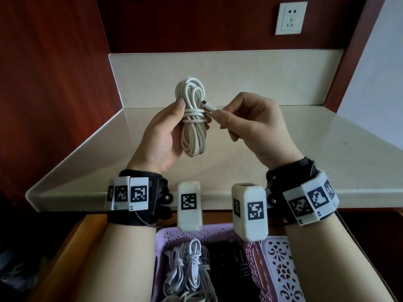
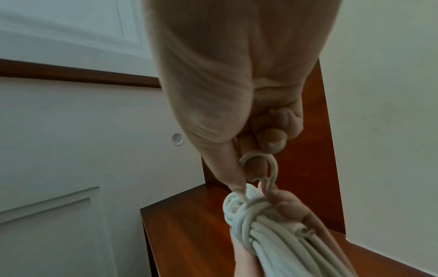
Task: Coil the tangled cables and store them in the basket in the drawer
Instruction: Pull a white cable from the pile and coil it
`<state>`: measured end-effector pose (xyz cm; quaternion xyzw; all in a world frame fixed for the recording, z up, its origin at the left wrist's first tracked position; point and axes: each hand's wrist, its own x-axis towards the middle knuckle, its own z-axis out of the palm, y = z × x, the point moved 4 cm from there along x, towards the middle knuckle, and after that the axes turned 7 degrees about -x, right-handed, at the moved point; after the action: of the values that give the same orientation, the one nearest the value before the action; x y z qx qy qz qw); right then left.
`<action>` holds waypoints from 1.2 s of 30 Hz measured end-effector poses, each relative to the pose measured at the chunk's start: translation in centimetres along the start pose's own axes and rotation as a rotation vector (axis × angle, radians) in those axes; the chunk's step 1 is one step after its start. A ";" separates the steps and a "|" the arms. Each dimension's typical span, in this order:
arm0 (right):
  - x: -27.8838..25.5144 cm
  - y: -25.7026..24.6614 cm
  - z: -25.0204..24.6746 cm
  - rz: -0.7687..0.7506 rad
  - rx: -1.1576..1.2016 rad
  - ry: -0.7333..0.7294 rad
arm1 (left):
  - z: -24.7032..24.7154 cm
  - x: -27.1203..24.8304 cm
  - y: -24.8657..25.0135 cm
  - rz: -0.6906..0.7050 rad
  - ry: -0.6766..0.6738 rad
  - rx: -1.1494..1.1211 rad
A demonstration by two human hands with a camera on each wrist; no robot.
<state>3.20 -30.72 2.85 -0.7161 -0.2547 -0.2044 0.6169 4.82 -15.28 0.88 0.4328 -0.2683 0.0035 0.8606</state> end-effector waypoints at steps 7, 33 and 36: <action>-0.3 -0.6 0.0 -0.102 -0.084 -0.048 | -0.2 -0.2 0.0 -0.031 -0.041 0.071; 0.1 -2.0 -0.2 -0.384 -0.941 -0.057 | 1.8 0.3 -1.8 -0.079 -0.104 0.464; 0.2 -1.4 -0.9 -0.357 -0.874 -0.109 | 1.8 0.3 -2.0 -0.102 -0.068 0.440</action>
<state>2.47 -31.45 4.19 -0.8631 -0.2959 -0.3575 0.1990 4.72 -17.90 0.41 0.6230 -0.2678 0.0038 0.7349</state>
